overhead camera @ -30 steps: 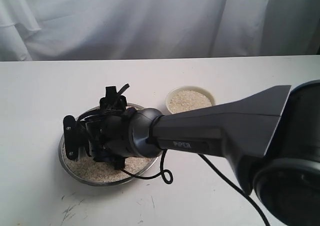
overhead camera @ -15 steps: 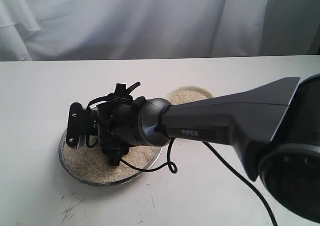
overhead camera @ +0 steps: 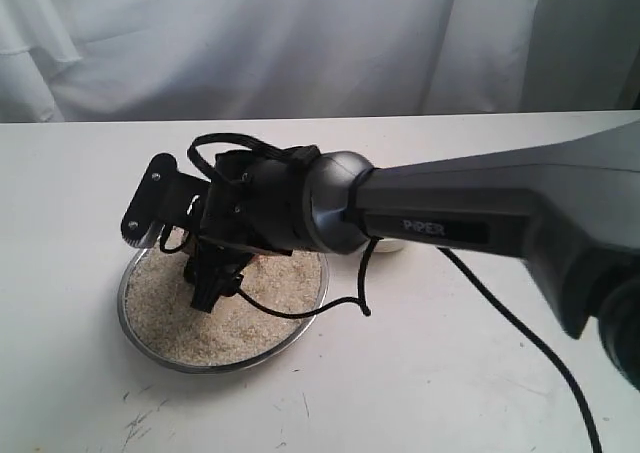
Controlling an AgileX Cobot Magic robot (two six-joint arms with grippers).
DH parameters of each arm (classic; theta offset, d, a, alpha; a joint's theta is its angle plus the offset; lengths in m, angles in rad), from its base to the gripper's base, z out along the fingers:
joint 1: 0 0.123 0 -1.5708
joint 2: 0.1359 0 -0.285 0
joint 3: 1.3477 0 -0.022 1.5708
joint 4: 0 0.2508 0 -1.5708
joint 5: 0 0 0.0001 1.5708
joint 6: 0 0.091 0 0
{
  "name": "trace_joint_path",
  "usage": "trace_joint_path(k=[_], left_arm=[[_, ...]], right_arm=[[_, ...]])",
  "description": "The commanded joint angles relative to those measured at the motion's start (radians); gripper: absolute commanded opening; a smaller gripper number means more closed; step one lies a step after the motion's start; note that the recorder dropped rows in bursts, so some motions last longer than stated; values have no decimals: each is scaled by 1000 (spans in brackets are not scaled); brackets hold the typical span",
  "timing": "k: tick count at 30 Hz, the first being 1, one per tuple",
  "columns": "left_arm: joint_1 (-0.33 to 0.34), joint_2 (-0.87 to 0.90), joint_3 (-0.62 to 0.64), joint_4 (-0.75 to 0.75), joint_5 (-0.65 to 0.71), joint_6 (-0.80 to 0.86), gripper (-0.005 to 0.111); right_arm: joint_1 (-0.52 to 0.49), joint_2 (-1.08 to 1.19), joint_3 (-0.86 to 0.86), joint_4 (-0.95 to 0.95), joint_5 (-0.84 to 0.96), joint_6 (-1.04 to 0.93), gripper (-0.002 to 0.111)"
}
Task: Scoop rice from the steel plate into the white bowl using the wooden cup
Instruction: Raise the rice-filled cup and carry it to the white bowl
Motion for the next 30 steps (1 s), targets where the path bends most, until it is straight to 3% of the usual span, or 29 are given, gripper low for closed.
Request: trace_joint_path(k=[1,11,19,24,30], left_arm=[[-3,-4,5,0,-6,0,0],[-3,-4,5,0,-6,0,0],[-3,-4,5,0,-6,0,0],[-3,-4,5,0,-6,0,0],[-3,-4,5,0,-6,0,0]], right_arm=[[-7,-54,0,33,14,-19,0],[-59,-158,0,368,7,-134,0],[-133,-241,137,379,-82,-138,0],[-195,-326,241,286,-113,-146,0],[-303,-395,261,262,-102,-188,0]])
